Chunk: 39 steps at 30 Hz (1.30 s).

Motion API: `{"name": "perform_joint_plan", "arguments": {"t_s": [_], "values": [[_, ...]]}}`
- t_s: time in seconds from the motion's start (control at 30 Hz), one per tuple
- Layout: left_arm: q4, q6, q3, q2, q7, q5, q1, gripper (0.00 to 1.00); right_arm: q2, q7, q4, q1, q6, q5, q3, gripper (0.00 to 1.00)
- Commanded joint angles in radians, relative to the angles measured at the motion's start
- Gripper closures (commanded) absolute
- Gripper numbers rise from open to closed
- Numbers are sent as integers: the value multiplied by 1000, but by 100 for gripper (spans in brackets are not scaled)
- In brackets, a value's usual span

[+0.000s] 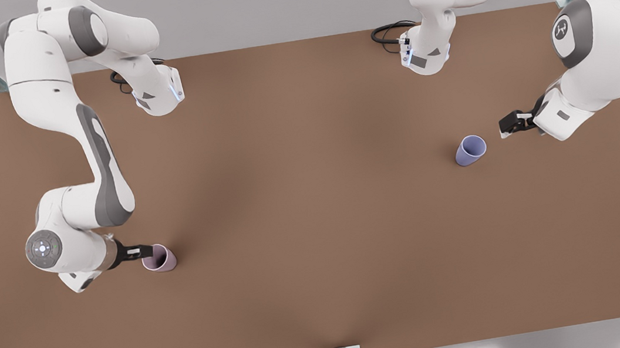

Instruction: Stack the cups, with the pink cup at the bottom and the purple cup at the top

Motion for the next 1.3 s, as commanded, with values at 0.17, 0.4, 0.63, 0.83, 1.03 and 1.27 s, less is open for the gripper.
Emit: {"name": "perform_joint_plan", "arguments": {"t_s": [0.17,0.4,0.63,0.83,1.03,1.27], "values": [[-1,-14,0,1,8,1,0,0,104,-178,4,-20,195,3,-3,0],[1,-12,0,8,10,1,0,0,114,-246,-51,-29,176,7,-1,0],[2,-12,0,7,11,1,0,0,157,-253,-48,-29,174,7,-1,0],[7,-31,-5,5,13,-10,-1,0,182,-252,-43,-25,185,24,0,58],[8,-37,-6,4,10,-10,-1,0,180,-252,-42,-20,185,36,0,79],[8,-44,34,-3,10,-6,-1,0,148,-45,99,61,47,35,59,79]]}}
